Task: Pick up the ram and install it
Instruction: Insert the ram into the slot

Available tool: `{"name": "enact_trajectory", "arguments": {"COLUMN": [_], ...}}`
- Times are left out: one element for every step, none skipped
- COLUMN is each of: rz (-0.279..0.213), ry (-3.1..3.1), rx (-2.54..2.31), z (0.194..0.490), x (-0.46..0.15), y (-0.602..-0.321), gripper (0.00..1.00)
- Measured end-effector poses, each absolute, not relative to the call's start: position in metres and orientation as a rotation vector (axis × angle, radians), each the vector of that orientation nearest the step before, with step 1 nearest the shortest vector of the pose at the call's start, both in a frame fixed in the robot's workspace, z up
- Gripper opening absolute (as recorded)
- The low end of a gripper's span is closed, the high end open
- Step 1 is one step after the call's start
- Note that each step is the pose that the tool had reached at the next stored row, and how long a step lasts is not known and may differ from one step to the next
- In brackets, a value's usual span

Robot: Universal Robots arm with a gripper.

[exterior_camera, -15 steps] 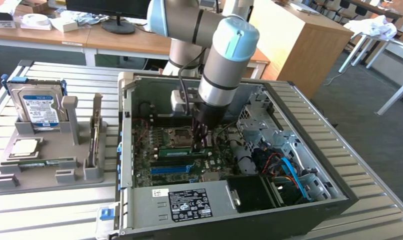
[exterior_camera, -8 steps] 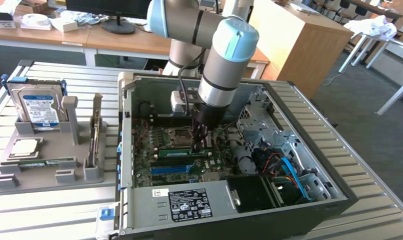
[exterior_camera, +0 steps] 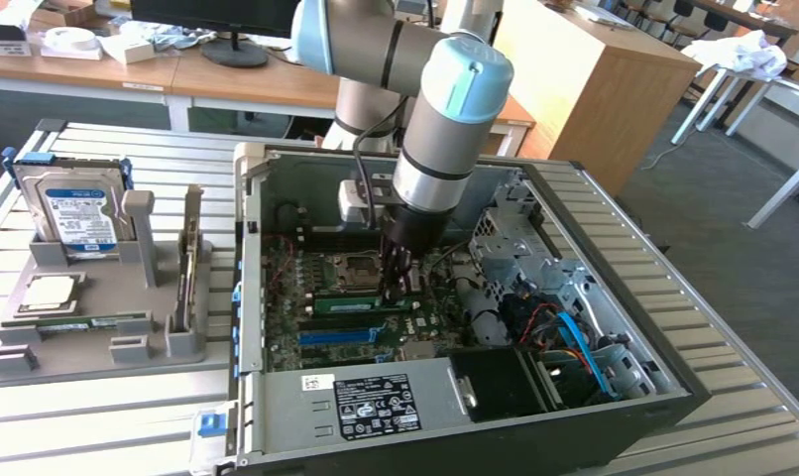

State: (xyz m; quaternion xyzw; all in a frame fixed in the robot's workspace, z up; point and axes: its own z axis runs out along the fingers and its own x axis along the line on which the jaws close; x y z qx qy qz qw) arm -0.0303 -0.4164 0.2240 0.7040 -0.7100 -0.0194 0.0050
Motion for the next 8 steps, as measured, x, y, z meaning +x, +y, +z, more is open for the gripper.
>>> {"name": "enact_trajectory", "arguments": {"rz": [-0.061, -0.061, -0.061, -0.061, -0.061, -0.061, -0.061, -0.061], "ry": [-2.223, -2.223, -2.223, -2.223, -2.223, -2.223, -2.223, -2.223], "rx": [2.204, 2.204, 2.204, 2.204, 2.204, 2.204, 2.204, 2.204], "z": [0.224, 0.224, 0.224, 0.224, 0.224, 0.224, 0.224, 0.2241], "x": [-0.0303, -0.0303, -0.0303, -0.0303, -0.0303, -0.0303, -0.0303, -0.0303], "y": [-0.4164, -0.4164, -0.4164, -0.4164, -0.4164, -0.4164, -0.4164, -0.4164], "gripper": [0.31, 0.31, 0.37, 0.37, 0.37, 0.37, 0.37, 0.37]}}
